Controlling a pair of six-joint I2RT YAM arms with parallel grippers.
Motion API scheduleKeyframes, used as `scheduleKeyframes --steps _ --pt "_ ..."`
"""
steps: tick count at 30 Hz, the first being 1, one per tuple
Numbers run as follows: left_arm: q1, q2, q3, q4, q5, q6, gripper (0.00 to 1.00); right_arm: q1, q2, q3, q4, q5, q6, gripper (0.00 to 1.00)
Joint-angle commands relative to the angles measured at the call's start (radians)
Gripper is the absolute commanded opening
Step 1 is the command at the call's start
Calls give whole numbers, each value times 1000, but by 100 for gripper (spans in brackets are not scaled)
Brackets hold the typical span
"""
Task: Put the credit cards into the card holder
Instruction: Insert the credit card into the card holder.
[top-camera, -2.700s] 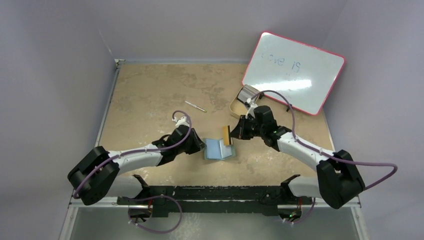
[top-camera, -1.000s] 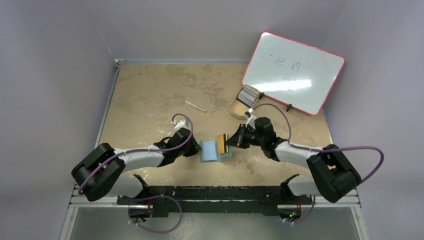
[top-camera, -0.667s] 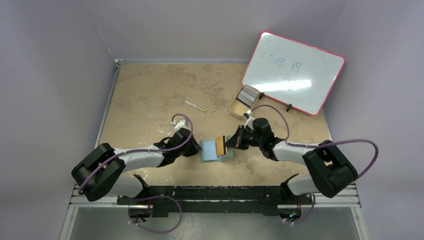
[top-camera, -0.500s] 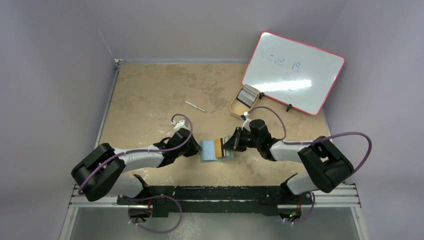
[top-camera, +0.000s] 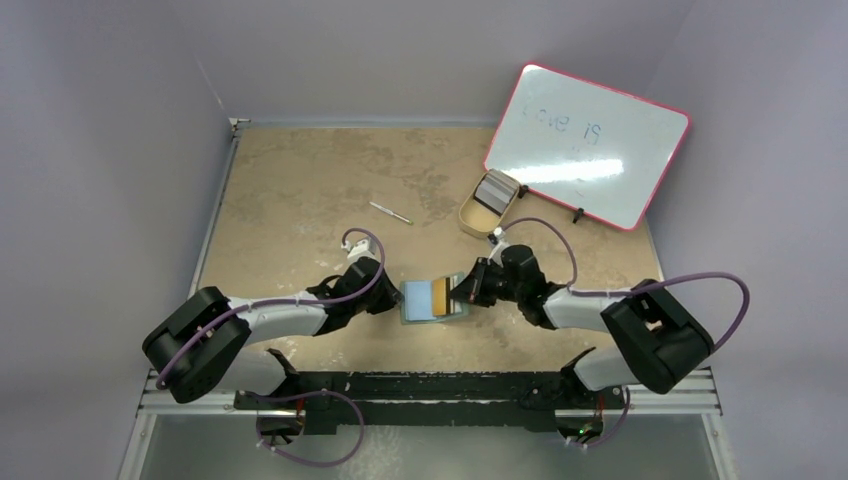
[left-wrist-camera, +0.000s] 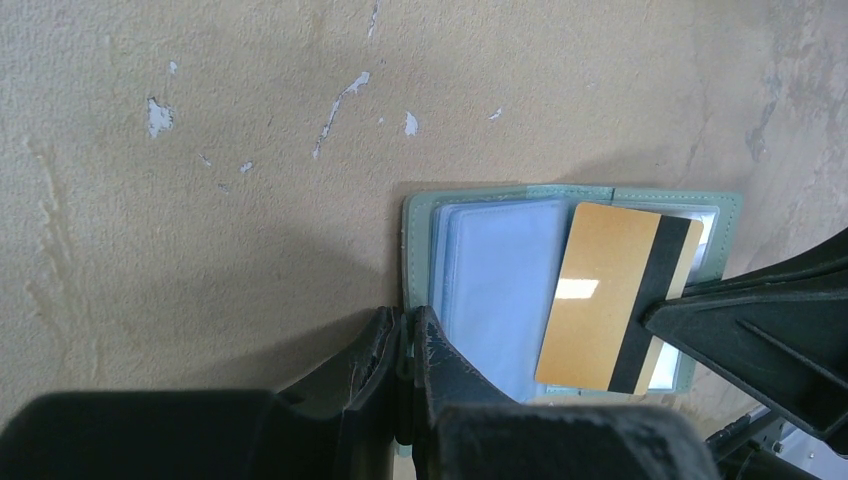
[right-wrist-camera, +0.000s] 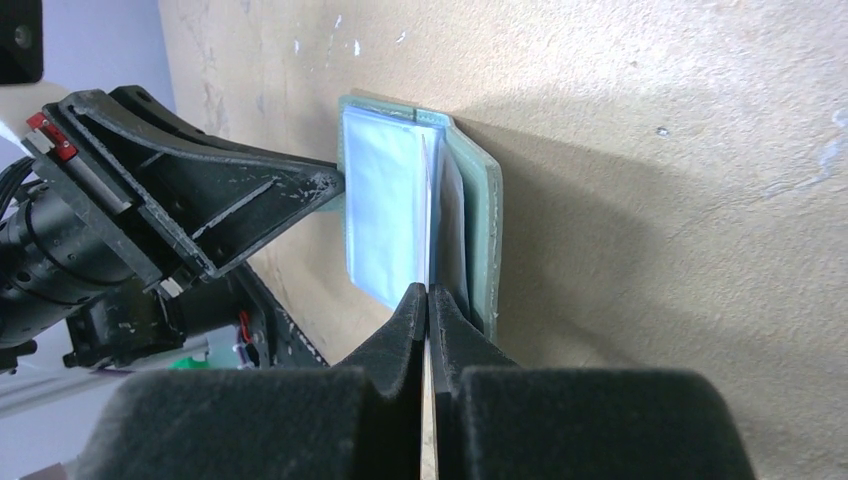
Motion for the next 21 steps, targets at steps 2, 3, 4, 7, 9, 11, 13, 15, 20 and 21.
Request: scheduleKeyframes --steps 2,3,4,7,9,11,13,15,20,21 --pt "-1 1 -22 -43 -24 1 0 6 19 -10 26 37 2 0" --pt "-1 1 -22 -43 -24 1 0 6 30 -10 37 31 3 0" --pt "-1 3 -22 -42 -23 -1 0 6 40 -10 44 29 2 0" --pt "-2 4 -21 -38 -23 1 0 6 65 -11 75 9 -4 0" --pt "-2 7 -22 -39 -22 0 0 6 82 -9 96 -14 -7 0" --pt "-2 9 -22 -36 -22 0 0 6 93 -10 111 -26 -8 0" --pt "-1 14 -21 -34 -19 0 0 6 100 -11 122 -38 -6 0" --pt "-2 19 -20 -30 -19 1 0 7 106 -10 123 -47 -4 0" --pt "-2 28 -18 -26 -17 -1 0 9 108 -15 106 -50 -3 0" --pt "-2 29 -16 -26 -17 -1 0 9 107 -16 104 -51 -2 0"
